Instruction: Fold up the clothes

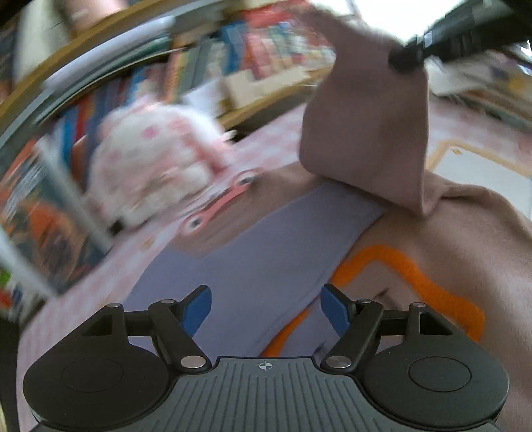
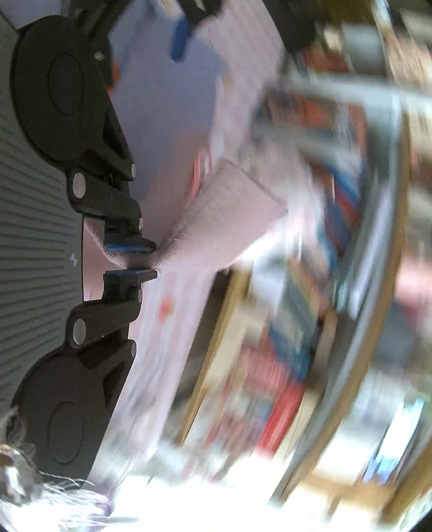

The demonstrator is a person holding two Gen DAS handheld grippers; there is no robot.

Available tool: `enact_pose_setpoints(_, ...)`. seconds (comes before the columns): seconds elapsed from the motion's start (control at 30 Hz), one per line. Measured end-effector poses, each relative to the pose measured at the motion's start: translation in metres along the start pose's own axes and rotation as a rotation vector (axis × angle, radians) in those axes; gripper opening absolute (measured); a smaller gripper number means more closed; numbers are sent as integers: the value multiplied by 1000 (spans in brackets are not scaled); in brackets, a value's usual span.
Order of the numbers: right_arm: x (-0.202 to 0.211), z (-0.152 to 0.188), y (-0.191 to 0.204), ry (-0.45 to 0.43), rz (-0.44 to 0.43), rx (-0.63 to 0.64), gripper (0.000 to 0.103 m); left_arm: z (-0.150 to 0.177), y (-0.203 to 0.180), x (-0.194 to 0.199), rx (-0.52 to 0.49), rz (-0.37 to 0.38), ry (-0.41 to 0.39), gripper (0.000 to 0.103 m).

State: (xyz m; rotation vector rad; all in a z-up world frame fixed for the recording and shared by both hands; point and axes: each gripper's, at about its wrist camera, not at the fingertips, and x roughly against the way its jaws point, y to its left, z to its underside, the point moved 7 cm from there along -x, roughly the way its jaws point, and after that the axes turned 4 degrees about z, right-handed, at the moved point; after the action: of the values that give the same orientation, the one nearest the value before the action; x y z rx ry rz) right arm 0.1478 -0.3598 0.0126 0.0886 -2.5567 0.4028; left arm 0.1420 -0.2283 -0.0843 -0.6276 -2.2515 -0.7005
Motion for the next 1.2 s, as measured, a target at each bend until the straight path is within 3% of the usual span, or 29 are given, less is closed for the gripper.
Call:
enact_pose_setpoints(0.13,-1,23,-68,70,152,-93,9,-23,-30,-25,-108,34,0,74)
enact_pose_setpoints(0.33,0,39,-101,89,230,-114,9,-53,-60,-48,-194,13,-30,69)
enact_pose_setpoints(0.43,1,39,-104,83,250,-115,9,-34,-11,-22,-48,-54,-54,47)
enact_pose_setpoints(0.47,2,39,-105,81,257,-116,9,-27,5,-14,1,-77,-62,23)
enact_pose_setpoints(0.5,0,39,-107,82,257,-116,9,-20,21,-5,50,-99,-70,7)
enact_pose_setpoints(0.9,-3,60,-122,129,308,-84,9,68,215,101,640,-366,-164,6)
enact_pose_setpoints(0.97,-10,69,-125,157,321,-74,9,116,256,130,719,-479,-121,6)
enact_pose_setpoints(1.07,-23,81,-126,199,323,-67,9,176,295,161,750,-622,-37,6)
enact_pose_setpoints(1.2,-41,95,-121,252,322,-51,9,229,321,174,830,-677,20,6)
